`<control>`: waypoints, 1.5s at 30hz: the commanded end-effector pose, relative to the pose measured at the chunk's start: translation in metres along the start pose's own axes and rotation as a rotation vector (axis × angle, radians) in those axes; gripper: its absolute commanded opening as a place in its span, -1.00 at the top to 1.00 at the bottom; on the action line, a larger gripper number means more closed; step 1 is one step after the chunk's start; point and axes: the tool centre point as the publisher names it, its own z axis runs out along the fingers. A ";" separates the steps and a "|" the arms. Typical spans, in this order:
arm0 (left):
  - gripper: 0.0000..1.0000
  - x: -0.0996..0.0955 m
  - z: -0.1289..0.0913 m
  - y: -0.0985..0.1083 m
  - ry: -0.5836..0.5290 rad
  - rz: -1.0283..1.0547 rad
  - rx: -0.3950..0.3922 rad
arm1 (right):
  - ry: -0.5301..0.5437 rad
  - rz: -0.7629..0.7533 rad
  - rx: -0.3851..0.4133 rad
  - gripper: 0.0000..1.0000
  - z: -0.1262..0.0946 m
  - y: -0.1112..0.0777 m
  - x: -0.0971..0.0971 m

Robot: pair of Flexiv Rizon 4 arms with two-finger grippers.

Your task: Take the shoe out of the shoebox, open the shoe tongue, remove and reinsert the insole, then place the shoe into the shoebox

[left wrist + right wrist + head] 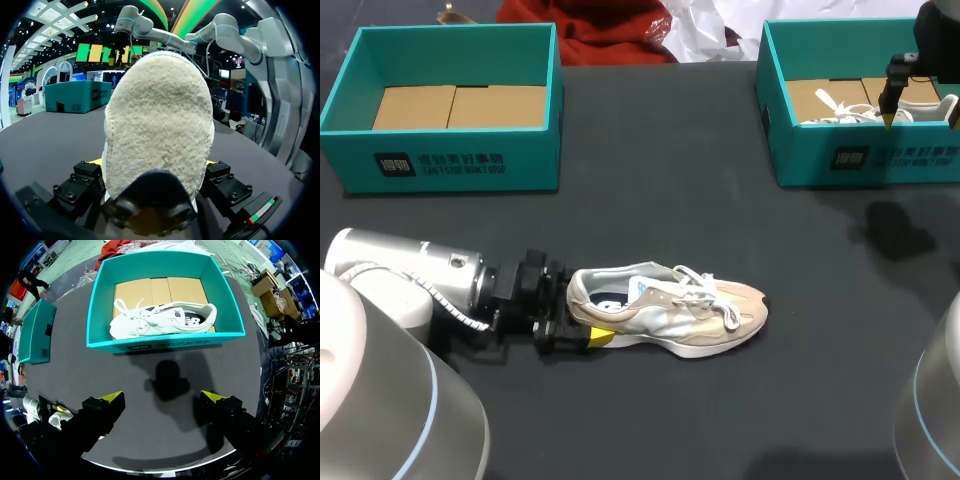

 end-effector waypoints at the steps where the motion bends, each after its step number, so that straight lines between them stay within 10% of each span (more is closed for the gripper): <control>1: 1.00 0.002 -0.002 0.005 0.000 0.000 -0.002 | 0.000 0.000 -0.001 -1.00 0.000 -0.001 0.000; 25: 1.00 0.002 -0.002 0.005 0.000 0.000 -0.002 | 0.000 0.000 -0.001 -1.00 0.000 -0.001 0.000; 45: 1.00 0.002 -0.002 0.005 0.000 0.000 -0.002 | -0.026 0.008 -0.088 -1.00 -0.029 -0.089 0.091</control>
